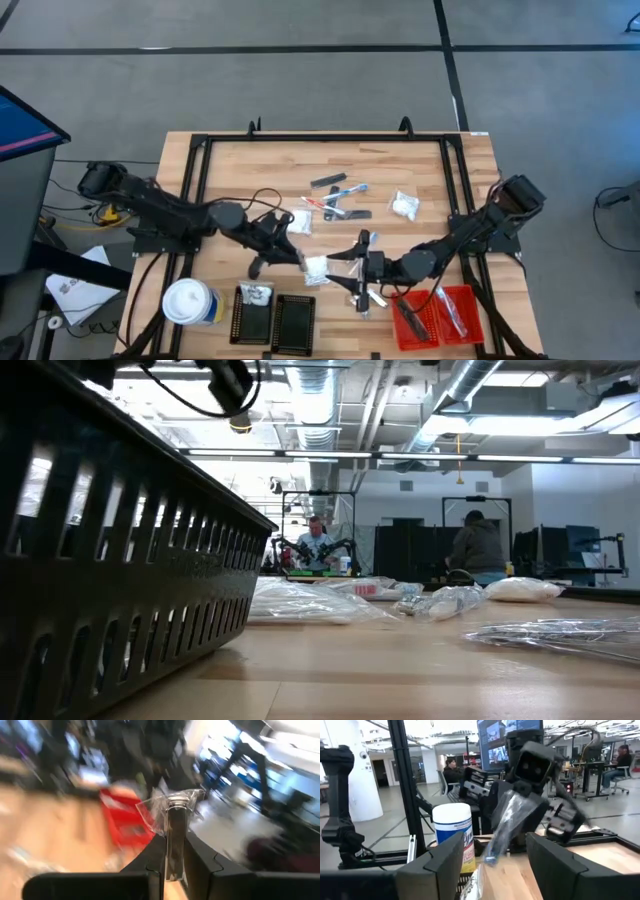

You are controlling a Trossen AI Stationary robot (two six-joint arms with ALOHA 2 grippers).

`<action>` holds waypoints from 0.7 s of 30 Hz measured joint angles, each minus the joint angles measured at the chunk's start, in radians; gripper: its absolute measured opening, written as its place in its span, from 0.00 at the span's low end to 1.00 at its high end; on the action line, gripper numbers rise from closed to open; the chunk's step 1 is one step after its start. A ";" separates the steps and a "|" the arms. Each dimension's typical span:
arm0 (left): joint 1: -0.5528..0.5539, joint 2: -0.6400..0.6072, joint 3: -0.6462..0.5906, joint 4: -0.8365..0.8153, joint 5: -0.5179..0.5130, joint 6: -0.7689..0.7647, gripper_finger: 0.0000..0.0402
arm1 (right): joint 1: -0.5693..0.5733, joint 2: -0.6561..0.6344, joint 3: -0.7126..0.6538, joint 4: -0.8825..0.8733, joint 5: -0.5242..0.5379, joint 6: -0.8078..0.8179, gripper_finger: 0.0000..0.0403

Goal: Pick & Place Travel size toiletries
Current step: Put the nail cutter into the right black bin

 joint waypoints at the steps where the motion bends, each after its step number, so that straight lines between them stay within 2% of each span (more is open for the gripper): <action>1: 0.002 -0.009 0.001 -0.033 0.035 -0.015 0.09 | 0.003 -0.002 0.000 -0.004 0.000 -0.005 0.52; 4: -0.031 -0.014 0.001 -0.101 0.024 -0.084 0.09 | 0.003 -0.003 0.000 -0.008 0.001 -0.005 0.52; 9: -0.187 0.077 0.001 -0.144 -0.180 -0.302 0.09 | -0.002 -0.003 0.000 -0.023 0.001 -0.004 0.51; 14: -0.326 0.175 0.014 -0.142 -0.269 -0.575 0.09 | -0.012 -0.003 0.000 -0.067 0.001 0.032 0.49; 17: -0.382 0.210 0.069 -0.157 -0.314 -0.630 0.09 | -0.012 -0.003 0.000 -0.080 0.001 0.047 0.48; 19: -0.399 0.227 0.128 -0.266 -0.348 -0.635 0.09 | -0.011 -0.003 0.000 -0.082 0.001 0.049 0.47; 21: -0.403 0.258 0.199 -0.456 -0.392 -0.644 0.09 | -0.011 -0.003 0.000 -0.082 0.001 0.049 0.46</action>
